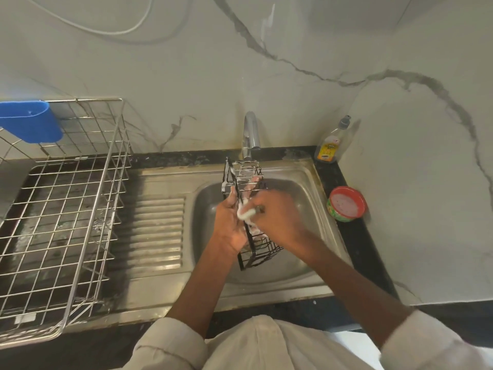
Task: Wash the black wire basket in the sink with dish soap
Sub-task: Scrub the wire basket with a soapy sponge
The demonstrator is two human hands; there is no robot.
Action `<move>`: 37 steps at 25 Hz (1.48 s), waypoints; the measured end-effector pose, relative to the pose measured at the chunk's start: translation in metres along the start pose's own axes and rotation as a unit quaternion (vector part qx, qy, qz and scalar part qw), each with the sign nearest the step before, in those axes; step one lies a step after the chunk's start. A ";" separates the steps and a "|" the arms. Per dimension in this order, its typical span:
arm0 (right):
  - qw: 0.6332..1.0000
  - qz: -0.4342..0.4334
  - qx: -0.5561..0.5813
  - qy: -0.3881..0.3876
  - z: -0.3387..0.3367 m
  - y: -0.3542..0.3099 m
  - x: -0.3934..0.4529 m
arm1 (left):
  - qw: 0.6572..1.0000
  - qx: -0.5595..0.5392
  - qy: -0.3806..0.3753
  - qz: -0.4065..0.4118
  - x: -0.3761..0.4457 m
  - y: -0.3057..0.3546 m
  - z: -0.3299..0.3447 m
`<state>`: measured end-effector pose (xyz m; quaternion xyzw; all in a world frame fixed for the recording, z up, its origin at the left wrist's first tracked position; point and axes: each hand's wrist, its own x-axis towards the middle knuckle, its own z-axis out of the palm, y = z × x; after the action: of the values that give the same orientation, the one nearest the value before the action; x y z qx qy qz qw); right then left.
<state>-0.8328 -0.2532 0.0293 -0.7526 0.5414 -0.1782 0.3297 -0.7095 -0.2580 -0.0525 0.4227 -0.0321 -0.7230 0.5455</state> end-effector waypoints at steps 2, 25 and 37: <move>0.992 0.024 0.059 -0.106 -0.008 -0.003 -0.008 | 1.000 -0.013 -0.004 -0.017 -0.002 0.002 -0.004; 0.950 0.039 -0.136 0.278 0.011 0.006 0.041 | 0.990 0.125 -0.058 -0.017 -0.003 0.004 -0.010; 0.992 0.057 -0.072 0.088 -0.035 0.032 0.033 | 0.996 0.083 -0.012 -0.021 0.011 -0.010 0.005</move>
<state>-0.8659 -0.3009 0.0294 -0.7237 0.6220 -0.1848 0.2352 -0.7209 -0.2650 -0.0611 0.4581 -0.0896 -0.7341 0.4933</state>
